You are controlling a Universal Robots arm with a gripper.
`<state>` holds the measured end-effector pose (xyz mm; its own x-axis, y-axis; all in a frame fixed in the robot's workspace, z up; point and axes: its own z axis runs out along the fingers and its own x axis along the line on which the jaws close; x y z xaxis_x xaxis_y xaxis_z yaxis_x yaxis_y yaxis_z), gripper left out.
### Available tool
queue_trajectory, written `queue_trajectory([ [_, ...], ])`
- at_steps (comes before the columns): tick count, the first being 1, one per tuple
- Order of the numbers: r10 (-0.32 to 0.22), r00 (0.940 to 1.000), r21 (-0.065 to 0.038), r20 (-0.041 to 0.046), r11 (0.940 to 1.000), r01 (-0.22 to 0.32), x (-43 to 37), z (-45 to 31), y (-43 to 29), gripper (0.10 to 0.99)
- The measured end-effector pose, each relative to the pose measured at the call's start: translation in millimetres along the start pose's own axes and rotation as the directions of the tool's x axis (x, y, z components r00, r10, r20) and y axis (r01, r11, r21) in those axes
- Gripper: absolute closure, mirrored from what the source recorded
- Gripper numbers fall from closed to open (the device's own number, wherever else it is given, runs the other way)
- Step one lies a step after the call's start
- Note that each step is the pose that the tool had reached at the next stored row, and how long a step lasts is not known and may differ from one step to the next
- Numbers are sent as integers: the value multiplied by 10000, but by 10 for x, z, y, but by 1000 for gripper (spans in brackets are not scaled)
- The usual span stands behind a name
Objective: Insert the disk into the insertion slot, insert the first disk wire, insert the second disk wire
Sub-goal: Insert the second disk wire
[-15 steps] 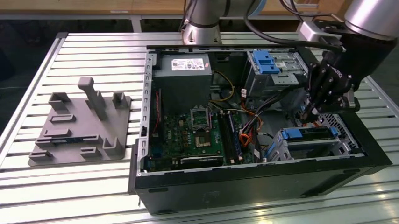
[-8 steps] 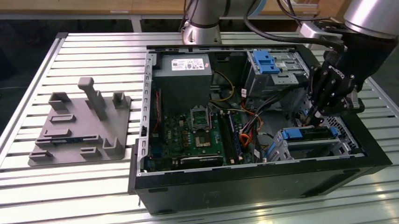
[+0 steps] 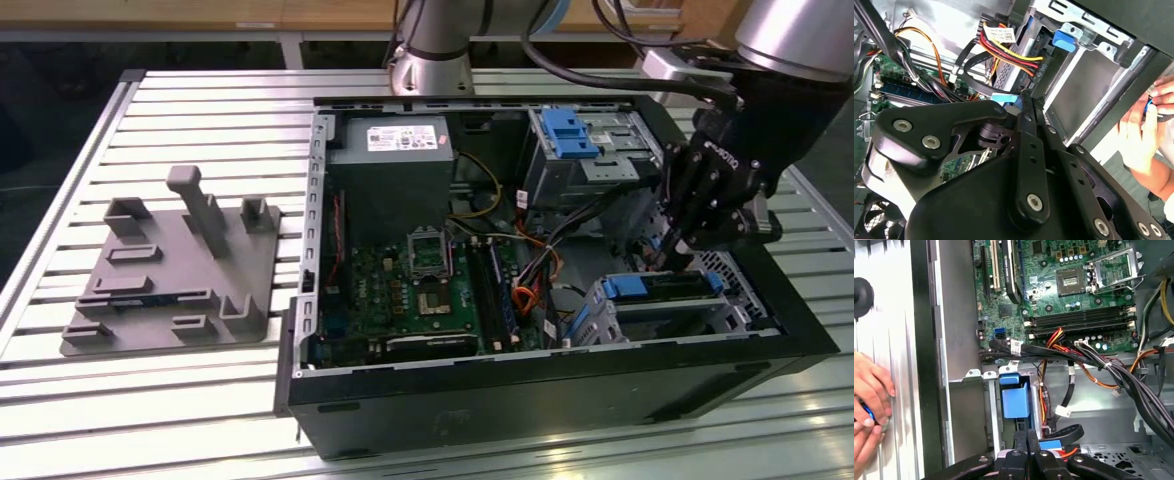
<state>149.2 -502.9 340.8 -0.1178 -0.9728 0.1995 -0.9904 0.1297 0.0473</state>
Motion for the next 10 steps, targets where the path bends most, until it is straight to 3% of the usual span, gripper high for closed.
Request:
queue_trajectory([
  [10,808,9964,69,-243,9967,-807,-2,14,-1,941],
])
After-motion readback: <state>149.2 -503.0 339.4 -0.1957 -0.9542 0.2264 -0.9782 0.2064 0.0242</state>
